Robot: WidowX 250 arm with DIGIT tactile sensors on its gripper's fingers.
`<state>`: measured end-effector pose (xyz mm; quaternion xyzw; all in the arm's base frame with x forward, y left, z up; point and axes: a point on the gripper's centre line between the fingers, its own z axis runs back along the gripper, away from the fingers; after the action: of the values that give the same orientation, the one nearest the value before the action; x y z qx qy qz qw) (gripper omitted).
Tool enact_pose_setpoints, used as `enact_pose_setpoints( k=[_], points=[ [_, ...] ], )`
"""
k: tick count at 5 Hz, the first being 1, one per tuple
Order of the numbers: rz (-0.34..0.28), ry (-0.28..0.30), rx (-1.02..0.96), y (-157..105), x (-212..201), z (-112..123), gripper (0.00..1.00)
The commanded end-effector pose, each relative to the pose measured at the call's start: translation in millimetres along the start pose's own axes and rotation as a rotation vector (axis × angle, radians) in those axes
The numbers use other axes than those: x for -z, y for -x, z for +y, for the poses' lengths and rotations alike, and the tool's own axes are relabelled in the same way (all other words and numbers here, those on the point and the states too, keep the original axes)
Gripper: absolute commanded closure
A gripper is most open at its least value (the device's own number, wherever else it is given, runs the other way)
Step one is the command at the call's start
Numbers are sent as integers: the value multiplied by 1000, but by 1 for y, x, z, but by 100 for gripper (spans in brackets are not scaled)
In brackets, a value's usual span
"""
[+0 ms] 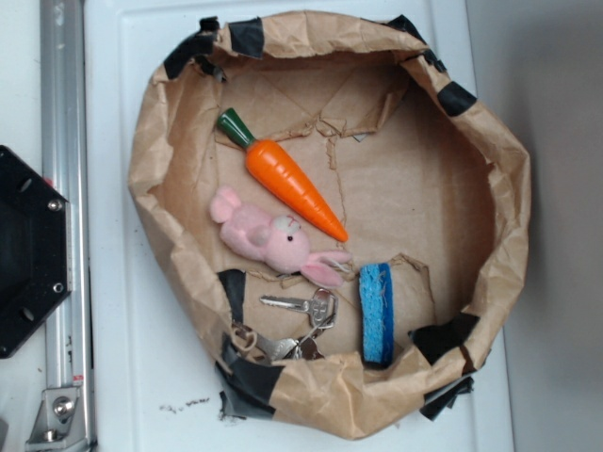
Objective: Grab the blue sponge.
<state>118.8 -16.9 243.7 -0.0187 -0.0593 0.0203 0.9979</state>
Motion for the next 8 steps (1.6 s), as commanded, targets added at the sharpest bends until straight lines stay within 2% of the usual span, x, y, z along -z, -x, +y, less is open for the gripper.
enact_pose_setpoints(
  k=[1, 2, 3, 4, 5, 6, 7, 8],
  points=[
    [0, 0, 0, 0, 0, 0, 0],
    [-61, 39, 194, -50, 10, 12, 0],
    [-99, 102, 390, -99, 30, 8, 0],
    [-118, 32, 655, -143, 72, -8, 0],
    [-56, -79, 863, -176, 112, -20, 0],
    [-118, -76, 1066, -182, 135, -28, 0],
    [-107, -82, 1288, -167, 153, -40, 0],
    [-161, 17, 1372, -139, 148, -33, 0]
  ],
)
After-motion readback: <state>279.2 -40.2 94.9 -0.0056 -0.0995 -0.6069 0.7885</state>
